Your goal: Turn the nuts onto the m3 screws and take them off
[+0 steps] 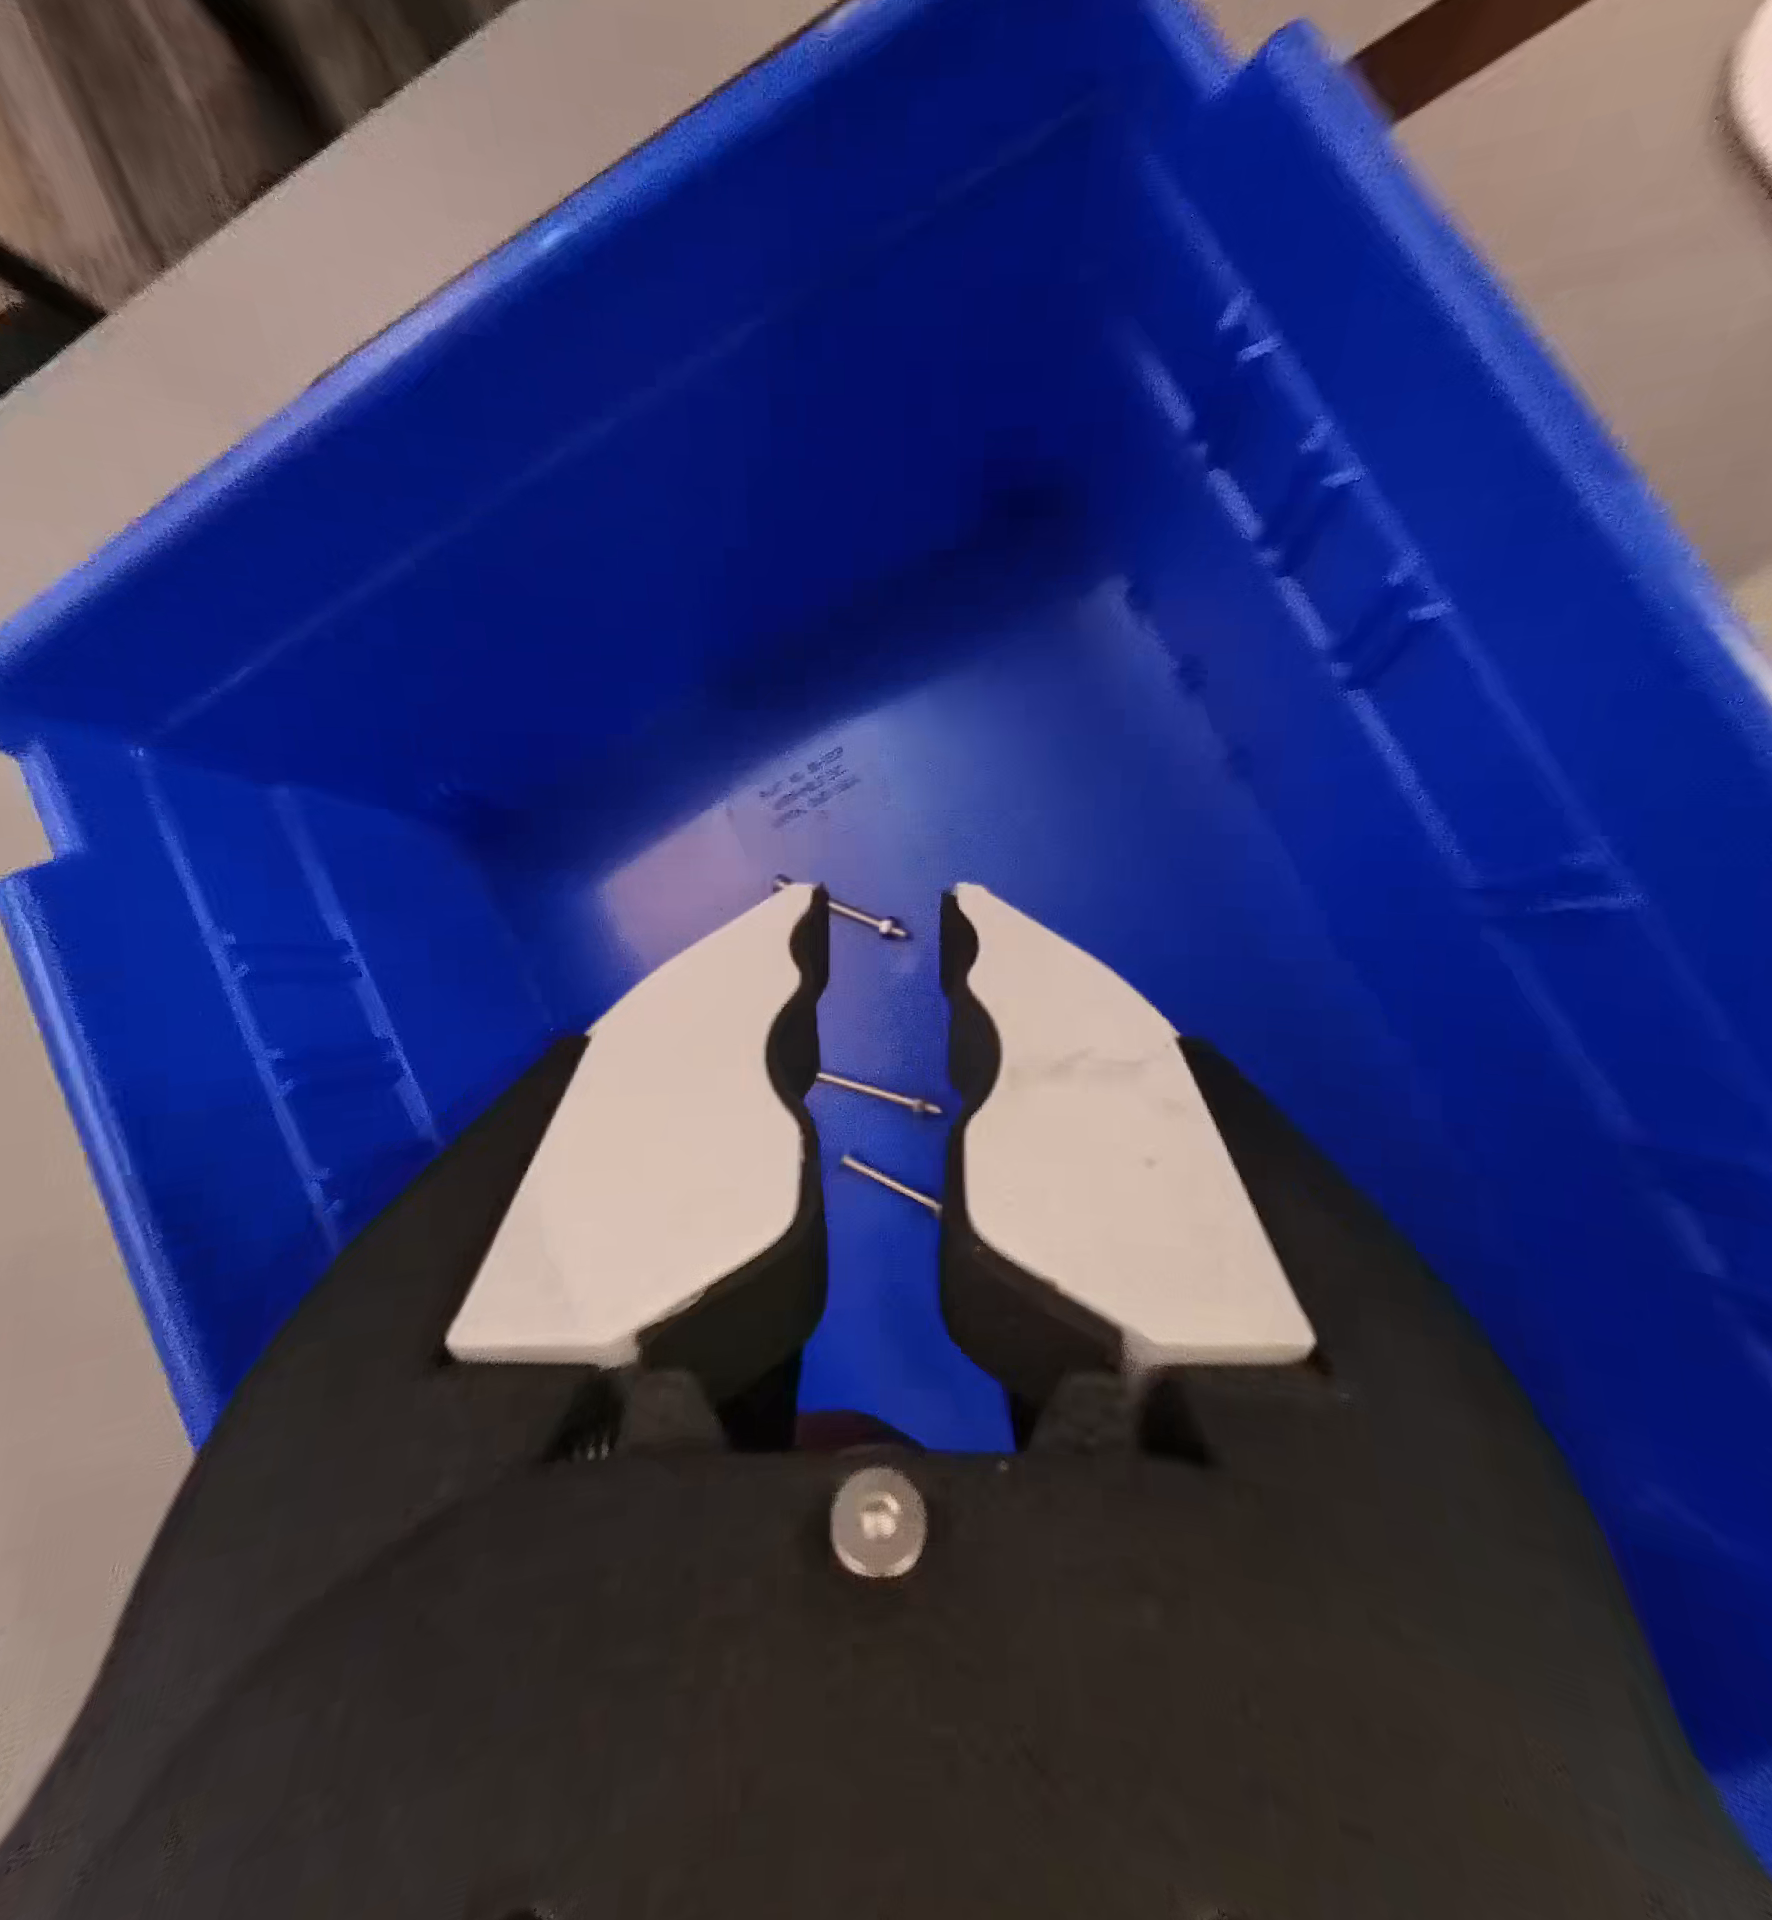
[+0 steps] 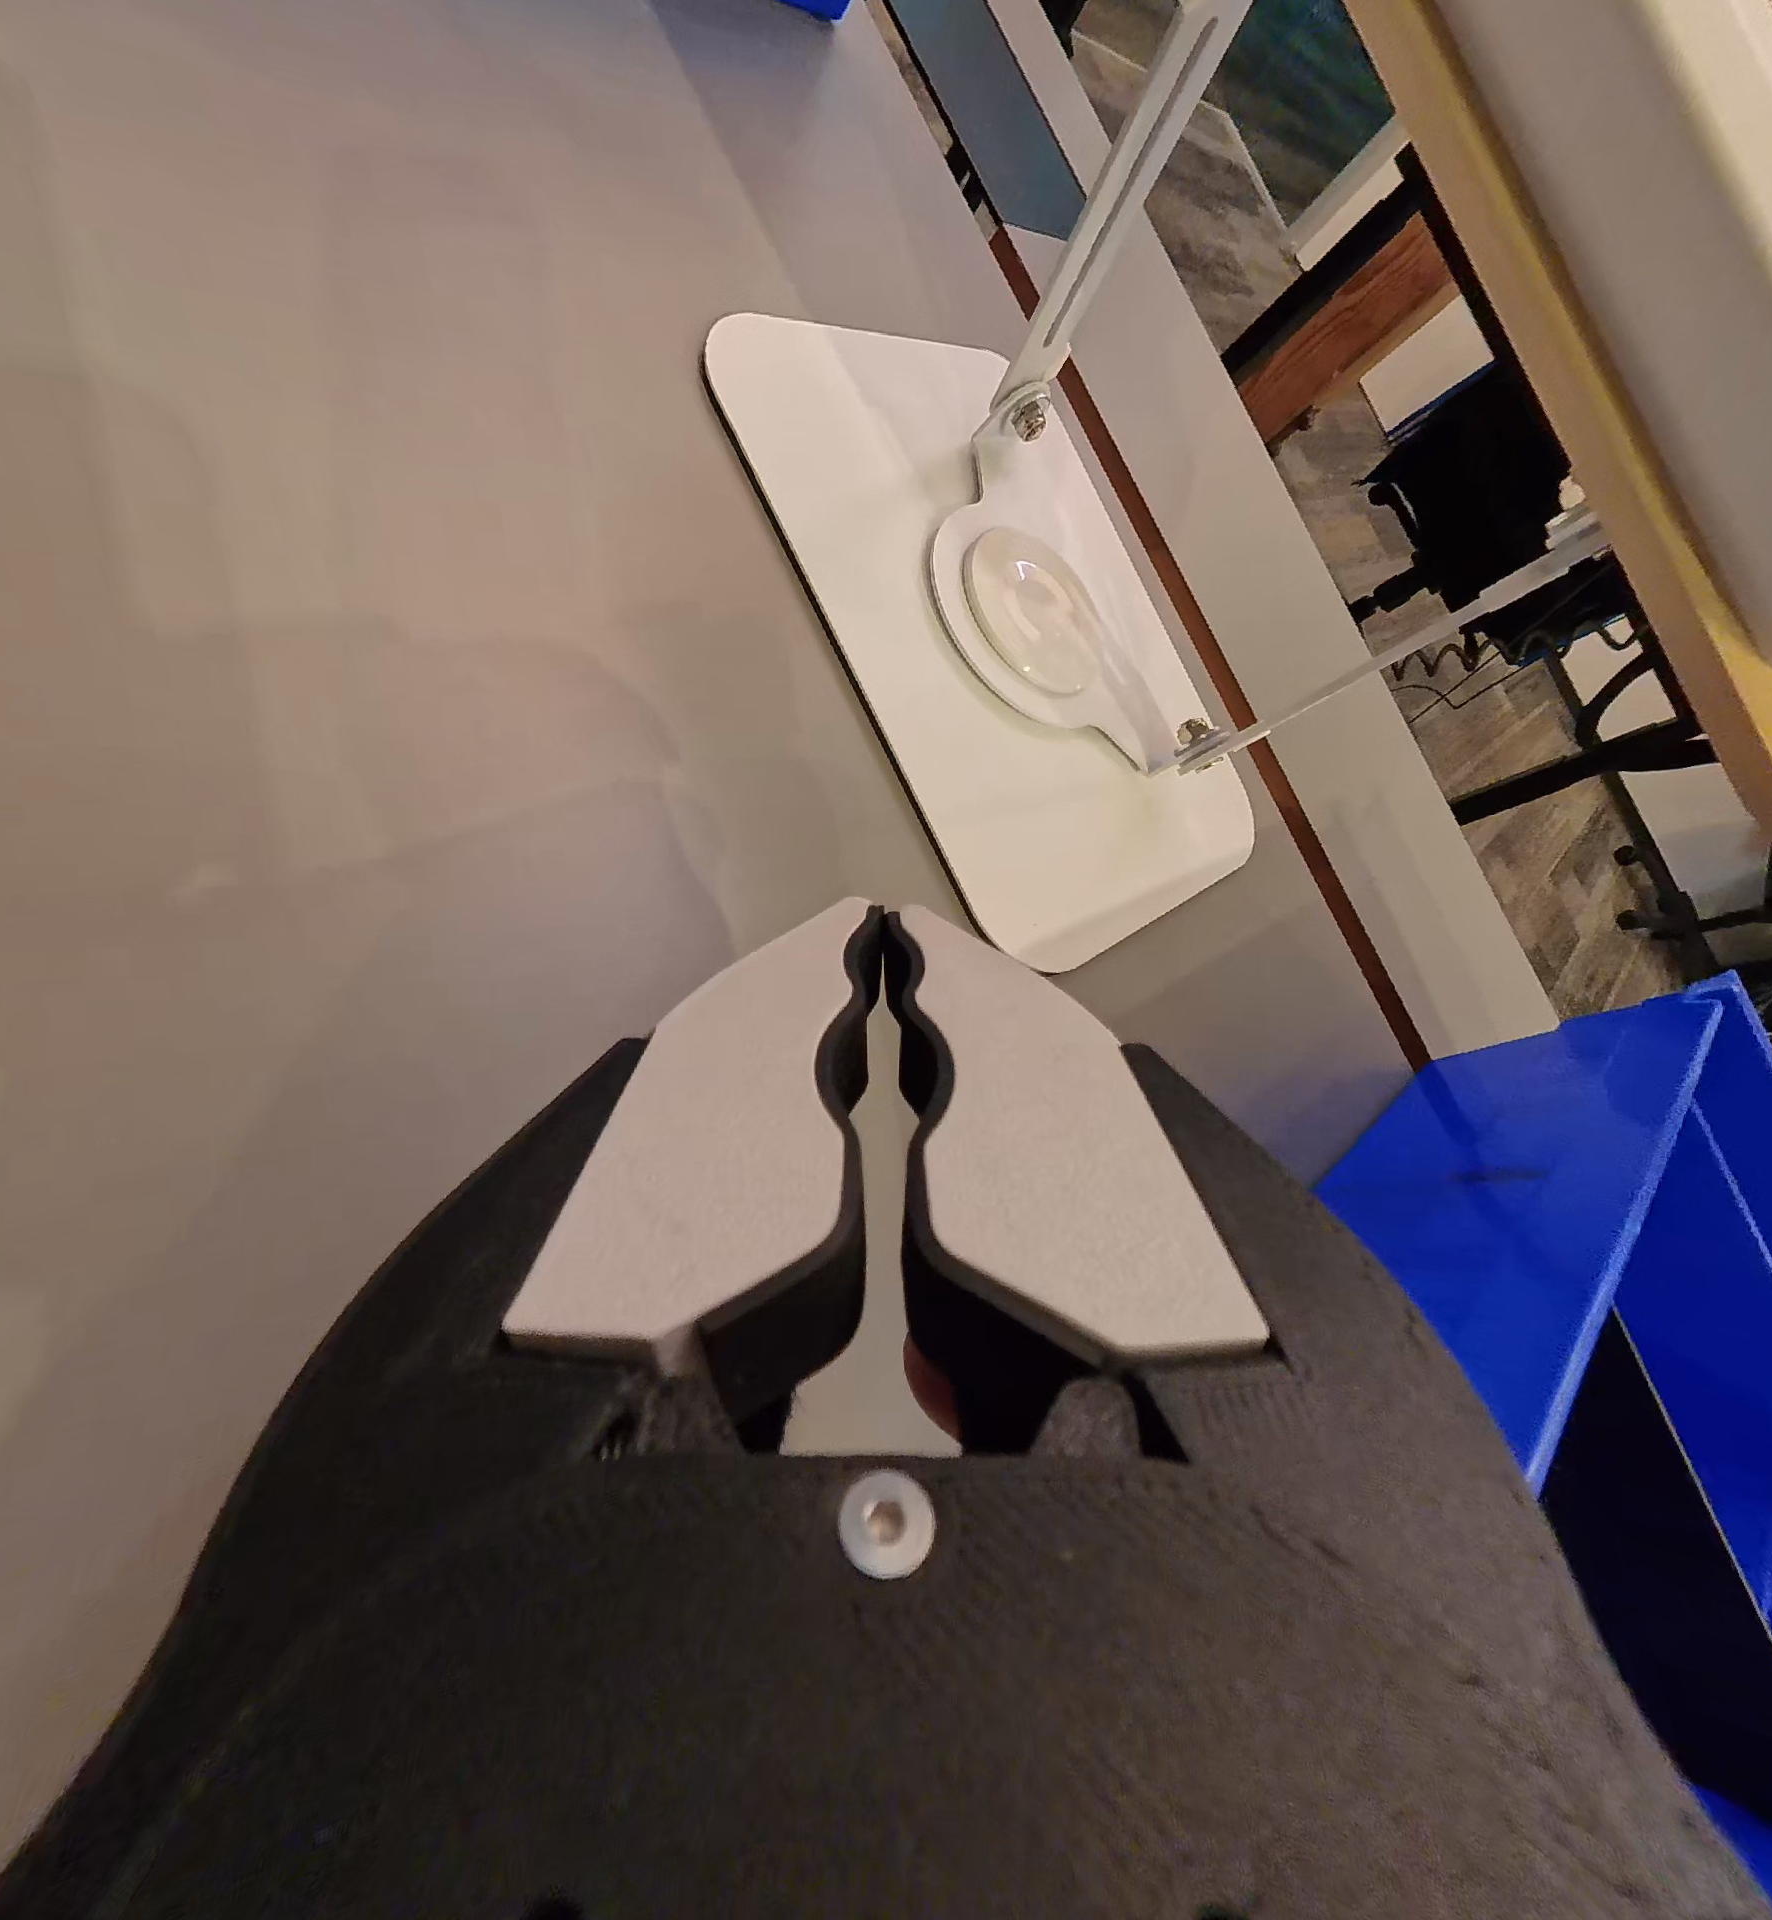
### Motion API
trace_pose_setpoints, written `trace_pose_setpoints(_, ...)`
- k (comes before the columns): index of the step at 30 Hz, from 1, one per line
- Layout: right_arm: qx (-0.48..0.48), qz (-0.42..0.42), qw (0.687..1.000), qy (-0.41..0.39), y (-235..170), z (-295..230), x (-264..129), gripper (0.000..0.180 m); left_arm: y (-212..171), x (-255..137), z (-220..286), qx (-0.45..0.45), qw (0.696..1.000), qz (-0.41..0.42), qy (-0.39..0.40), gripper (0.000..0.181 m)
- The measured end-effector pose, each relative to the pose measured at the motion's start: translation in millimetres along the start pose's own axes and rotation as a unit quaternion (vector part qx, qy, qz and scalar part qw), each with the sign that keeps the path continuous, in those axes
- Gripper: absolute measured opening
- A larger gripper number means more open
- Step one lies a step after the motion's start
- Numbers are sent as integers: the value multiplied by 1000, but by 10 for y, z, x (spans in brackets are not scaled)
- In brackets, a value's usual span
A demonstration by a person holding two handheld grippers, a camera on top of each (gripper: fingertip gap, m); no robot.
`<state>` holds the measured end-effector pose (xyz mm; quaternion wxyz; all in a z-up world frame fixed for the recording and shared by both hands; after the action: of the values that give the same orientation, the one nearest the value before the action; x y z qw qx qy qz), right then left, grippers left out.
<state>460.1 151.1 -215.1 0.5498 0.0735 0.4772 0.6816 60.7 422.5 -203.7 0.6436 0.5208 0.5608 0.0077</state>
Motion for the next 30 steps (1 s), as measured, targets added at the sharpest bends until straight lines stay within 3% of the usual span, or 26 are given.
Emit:
trace_pose_setpoints(4, -1, 2, 1000, 2, 2, 2, -8, 0, -111, 180, -78, -52, 997, -53, 5, 28)
trace_pose_setpoints(13, -5, 13, 1000, -5, 48, 34, -76, 0, -211, 475, -106, -117, 987, -105, 17, 26)
trace_pose_setpoints(18, -2, 20, 1000, -13, 69, 70, -127, 0, -206, 497, -104, -123, 986, -105, 26, 4)
trace_pose_setpoints(24, -1, 28, 999, -19, 95, 99, -172, 0, -236, 491, -121, -153, 985, -85, 4, 3)
trace_pose_setpoints(30, -2, 31, 999, -22, 106, 109, -188, 0, -254, 482, -111, -125, 990, -62, 3, 2)
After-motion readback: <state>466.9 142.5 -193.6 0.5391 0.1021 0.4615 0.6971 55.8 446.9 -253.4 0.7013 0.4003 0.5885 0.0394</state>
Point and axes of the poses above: each gripper's, where its closed fingertips meet, x out along the fingers, y out of its top, z = x × y across the jaws, the point moved 6 cm from there along -x, back along the fingers, and after that the axes turned 8 degrees about z, right-handed, at the moved point
